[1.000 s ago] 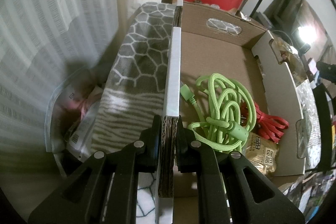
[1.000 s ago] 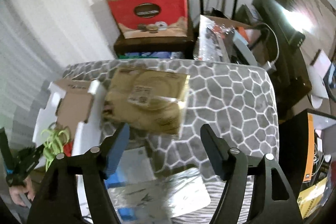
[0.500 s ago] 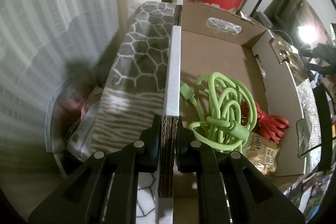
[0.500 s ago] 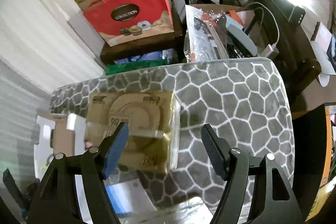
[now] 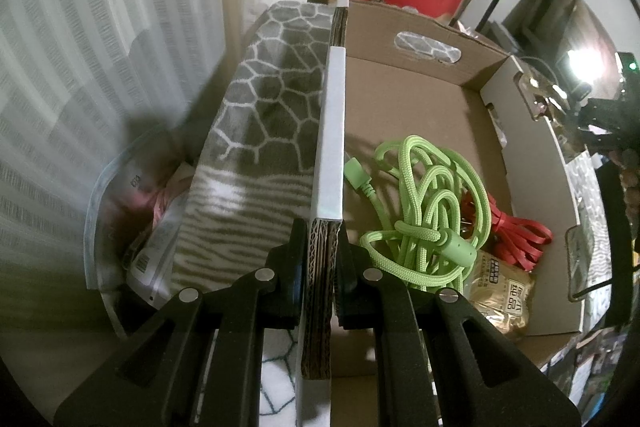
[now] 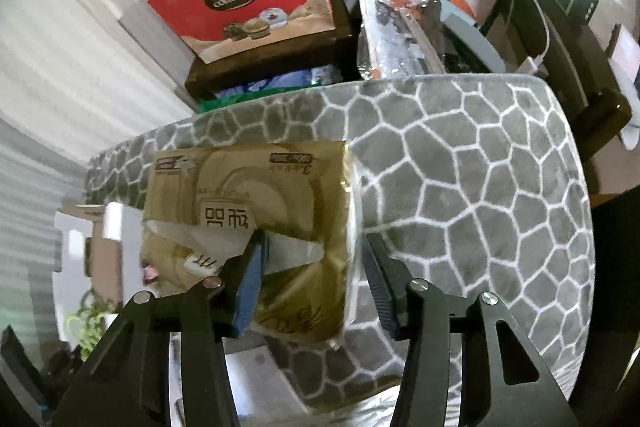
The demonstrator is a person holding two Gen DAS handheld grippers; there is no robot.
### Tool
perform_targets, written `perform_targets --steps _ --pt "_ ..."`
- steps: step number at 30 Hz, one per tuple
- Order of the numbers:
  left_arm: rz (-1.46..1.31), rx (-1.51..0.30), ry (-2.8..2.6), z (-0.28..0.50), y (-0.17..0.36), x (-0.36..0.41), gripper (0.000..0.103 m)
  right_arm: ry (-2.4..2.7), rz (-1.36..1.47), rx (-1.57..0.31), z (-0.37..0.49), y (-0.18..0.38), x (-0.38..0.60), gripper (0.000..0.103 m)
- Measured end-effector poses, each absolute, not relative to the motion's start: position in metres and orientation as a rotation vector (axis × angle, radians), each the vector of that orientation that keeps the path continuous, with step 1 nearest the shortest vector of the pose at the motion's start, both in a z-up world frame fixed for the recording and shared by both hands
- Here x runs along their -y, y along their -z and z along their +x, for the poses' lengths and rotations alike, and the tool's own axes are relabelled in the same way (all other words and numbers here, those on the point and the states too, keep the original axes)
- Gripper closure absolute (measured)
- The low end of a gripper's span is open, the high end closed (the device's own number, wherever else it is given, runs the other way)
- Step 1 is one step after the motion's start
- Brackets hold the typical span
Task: Organize objects
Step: 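Grasp the large gold foil bag with the right tool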
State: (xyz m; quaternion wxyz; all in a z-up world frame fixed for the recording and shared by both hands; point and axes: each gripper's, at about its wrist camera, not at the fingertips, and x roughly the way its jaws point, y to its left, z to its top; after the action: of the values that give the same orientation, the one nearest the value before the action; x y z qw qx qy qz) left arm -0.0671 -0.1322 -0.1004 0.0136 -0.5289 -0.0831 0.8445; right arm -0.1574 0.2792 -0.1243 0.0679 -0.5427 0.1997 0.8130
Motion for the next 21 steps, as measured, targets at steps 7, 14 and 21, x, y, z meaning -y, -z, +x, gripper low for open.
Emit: perform_targets --steps 7,14,21 --pt "-1.645 0.257 -2.622 -0.067 0.101 0.133 0.093 -2.443 -1.613 -0.599 -0.159 0.129 -0.281 0.067" --pt "-1.65 0.259 -2.62 -0.067 0.1 0.131 0.093 -2.49 -1.528 -0.632 -0.157 0.111 -0.289 0.087" --pt "-1.651 0.255 -2.619 -0.067 0.101 0.131 0.093 -2.548 -1.443 -0.664 -0.151 0.076 -0.286 0.09"
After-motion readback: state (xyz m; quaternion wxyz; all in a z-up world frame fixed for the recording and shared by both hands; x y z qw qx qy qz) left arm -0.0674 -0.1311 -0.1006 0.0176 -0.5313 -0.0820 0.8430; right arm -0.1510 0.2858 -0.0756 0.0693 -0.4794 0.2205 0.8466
